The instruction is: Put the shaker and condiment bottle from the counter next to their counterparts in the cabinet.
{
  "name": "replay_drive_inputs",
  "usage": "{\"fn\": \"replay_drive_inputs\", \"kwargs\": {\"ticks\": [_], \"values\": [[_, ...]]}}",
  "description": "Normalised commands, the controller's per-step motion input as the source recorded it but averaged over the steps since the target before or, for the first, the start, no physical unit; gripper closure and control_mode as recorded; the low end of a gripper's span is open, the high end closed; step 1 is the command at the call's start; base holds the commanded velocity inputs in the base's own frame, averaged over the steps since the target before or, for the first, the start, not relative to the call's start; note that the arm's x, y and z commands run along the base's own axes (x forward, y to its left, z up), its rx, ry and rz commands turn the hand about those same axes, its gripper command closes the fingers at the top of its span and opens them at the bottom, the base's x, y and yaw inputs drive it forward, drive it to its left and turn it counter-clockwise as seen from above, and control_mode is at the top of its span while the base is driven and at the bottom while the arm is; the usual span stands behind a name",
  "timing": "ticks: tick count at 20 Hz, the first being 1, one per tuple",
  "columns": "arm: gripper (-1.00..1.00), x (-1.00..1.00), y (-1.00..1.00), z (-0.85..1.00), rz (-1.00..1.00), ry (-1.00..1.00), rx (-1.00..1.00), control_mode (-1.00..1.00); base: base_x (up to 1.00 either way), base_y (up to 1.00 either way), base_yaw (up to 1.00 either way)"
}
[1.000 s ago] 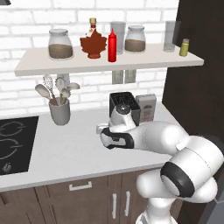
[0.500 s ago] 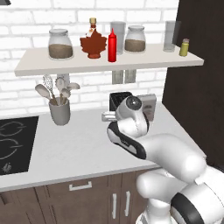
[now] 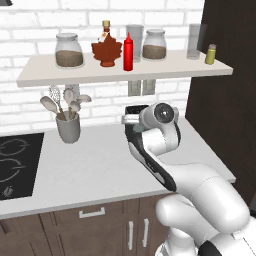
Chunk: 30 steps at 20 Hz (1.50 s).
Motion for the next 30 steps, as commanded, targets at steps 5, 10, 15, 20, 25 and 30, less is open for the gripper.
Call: {"fn": "replay_drive_inputs", "kwargs": {"ticks": [5,10,15,20,25,30], "values": [[1.00,-0.06,-0.05,0.05,0.00,0.04,0.05,-1.00,0.00,0.00,0.00],[1.00,-0.06,-0.13,0.75,0.00,0.17,0.01,-1.00,0.00,0.00,0.00],[1.00,-0.15,-0.10,1.00,-0.03,0.18,0.00,-1.00,0.00,0.00,0.00],[1.00,-0.12,-0.11,0.56,-0.03,0.03,0.02,-1.00,0.00,0.00,0.00],[1.00,-0.03,-0.49,0.17,0.00,-0.01,0.10,-1.00,0.00,0.00,0.00],[1.00,-0.01,-0.53,0.50,0.00,0.00,0.04,-1.00,0.00,0.00,0.00]]}}
